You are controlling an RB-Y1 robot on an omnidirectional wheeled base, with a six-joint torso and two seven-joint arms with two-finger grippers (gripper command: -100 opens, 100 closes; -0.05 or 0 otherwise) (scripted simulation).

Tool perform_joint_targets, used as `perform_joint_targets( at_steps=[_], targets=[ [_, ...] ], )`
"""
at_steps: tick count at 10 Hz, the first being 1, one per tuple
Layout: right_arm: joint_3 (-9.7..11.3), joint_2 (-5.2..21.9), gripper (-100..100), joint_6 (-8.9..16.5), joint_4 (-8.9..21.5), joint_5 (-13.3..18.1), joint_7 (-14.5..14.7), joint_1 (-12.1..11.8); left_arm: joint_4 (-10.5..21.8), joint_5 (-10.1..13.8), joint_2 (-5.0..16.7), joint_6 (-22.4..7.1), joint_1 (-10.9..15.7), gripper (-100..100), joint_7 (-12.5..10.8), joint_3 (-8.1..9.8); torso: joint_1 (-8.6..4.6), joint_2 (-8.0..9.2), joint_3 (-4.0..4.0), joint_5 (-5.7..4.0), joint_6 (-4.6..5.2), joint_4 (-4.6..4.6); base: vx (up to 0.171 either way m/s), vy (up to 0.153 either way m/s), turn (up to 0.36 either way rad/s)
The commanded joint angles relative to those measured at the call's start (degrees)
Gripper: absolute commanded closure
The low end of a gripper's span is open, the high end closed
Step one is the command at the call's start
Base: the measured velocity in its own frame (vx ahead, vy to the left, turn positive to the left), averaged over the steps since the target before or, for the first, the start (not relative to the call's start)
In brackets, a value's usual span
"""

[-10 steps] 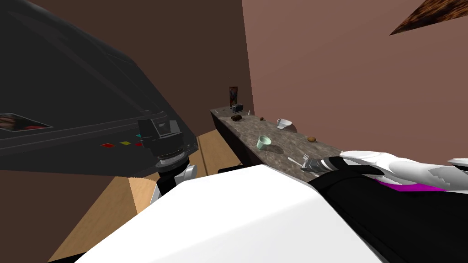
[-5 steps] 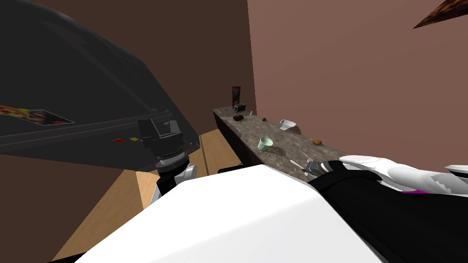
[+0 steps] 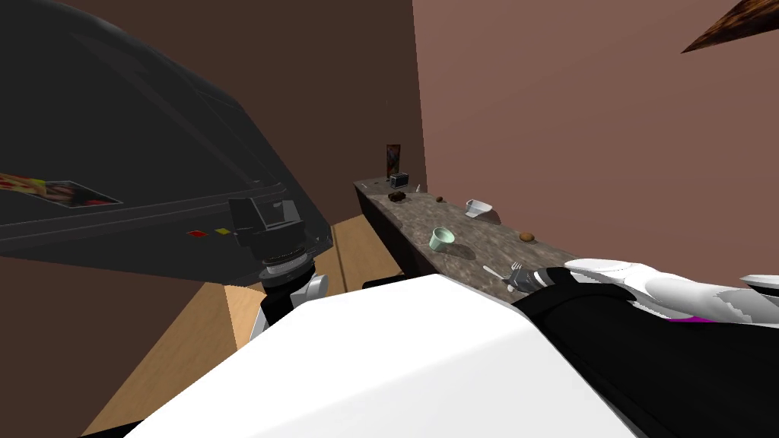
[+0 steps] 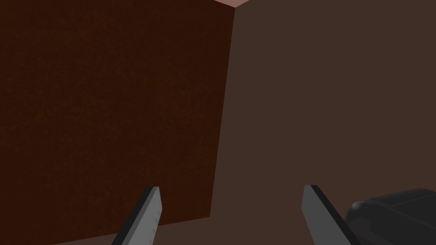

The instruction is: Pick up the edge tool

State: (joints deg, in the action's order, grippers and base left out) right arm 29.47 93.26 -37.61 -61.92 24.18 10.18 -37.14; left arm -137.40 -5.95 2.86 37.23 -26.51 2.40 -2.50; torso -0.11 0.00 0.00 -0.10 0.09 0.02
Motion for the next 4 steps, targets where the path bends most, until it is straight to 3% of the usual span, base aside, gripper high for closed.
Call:
perform_joint_targets(
  at_steps=[1, 3, 4],
  targets=[
    [-0.40, 1.95, 100, -1.03, -0.27, -0.34, -0.06, 0.07, 0.00, 0.00, 0.00, 0.00, 0.00, 0, 0.00, 0.00, 0.00, 0.00, 0.00, 0.00, 0.00, 0.00, 0.011, 0.015, -0.197],
    [-0.52, 2.35, 100, -0.73, -0.85, -0.55, -0.06, -0.25, 0.00, 0.00, 0.00, 0.00, -0.01, 0, 0.00, 0.00, 0.13, 0.00, 0.00, 0.06, 0.07, 0.00, 0.011, 0.019, -0.115],
    [-0.53, 2.47, 0, -0.80, -0.89, -0.58, -0.07, -0.31, 0.00, 0.00, 0.00, 0.00, 0.00, 0, 0.00, 0.00, 0.09, 0.00, 0.00, 0.02, 0.01, 0.00, 0.000, 0.000, 0.000]
  ],
)
